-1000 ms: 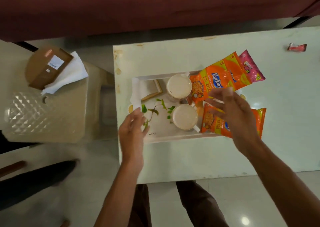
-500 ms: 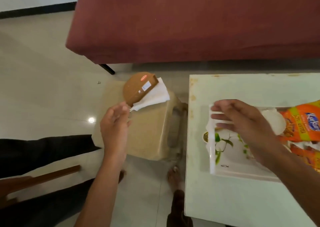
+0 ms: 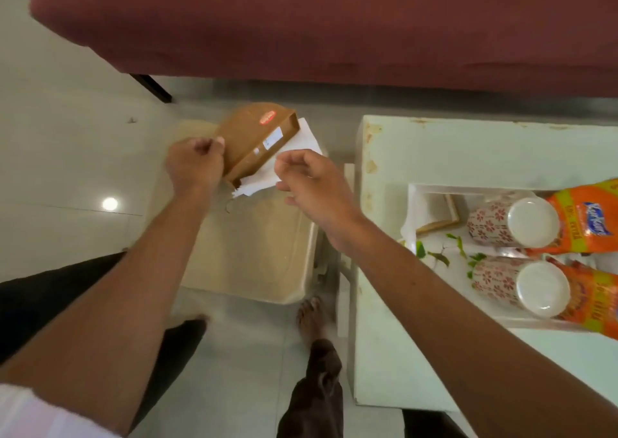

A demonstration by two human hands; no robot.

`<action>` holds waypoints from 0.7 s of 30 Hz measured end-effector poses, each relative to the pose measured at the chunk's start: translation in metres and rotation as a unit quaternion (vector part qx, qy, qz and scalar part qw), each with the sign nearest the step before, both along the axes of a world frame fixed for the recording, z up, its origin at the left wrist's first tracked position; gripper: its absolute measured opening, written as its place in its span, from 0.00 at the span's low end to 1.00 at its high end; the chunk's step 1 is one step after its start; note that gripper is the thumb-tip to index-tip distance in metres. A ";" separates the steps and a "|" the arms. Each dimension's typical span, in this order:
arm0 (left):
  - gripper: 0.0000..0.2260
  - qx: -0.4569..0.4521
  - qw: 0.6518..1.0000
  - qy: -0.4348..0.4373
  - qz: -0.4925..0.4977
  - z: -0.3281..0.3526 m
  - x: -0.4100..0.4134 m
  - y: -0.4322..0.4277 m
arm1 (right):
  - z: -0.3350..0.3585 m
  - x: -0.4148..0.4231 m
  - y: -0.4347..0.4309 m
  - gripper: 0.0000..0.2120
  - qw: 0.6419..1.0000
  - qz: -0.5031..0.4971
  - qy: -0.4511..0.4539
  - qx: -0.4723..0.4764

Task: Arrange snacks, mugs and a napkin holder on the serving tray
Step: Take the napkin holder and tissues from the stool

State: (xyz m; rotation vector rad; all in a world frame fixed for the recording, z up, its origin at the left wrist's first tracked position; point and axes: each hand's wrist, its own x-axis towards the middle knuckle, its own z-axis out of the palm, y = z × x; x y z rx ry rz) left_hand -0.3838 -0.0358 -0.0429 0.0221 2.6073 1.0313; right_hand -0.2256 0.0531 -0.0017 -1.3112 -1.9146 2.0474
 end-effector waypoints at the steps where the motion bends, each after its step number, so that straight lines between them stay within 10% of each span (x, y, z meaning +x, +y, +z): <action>1: 0.14 0.008 1.000 -0.012 0.002 -0.004 -0.003 0.003 | -0.002 0.002 -0.003 0.08 1.000 -0.002 -0.004 0.002; 7: 0.08 0.121 0.984 -0.116 0.063 0.002 -0.012 0.010 | 0.004 0.024 -0.009 0.11 0.999 -0.038 -0.032 -0.008; 13: 0.07 0.214 0.977 0.013 -0.004 0.064 0.056 0.023 | 0.038 0.053 0.006 0.13 0.992 -0.122 0.014 -0.010; 21: 0.02 0.240 0.955 0.076 -0.157 0.072 0.227 0.035 | 0.058 0.114 0.029 0.39 0.980 -0.189 0.039 -0.051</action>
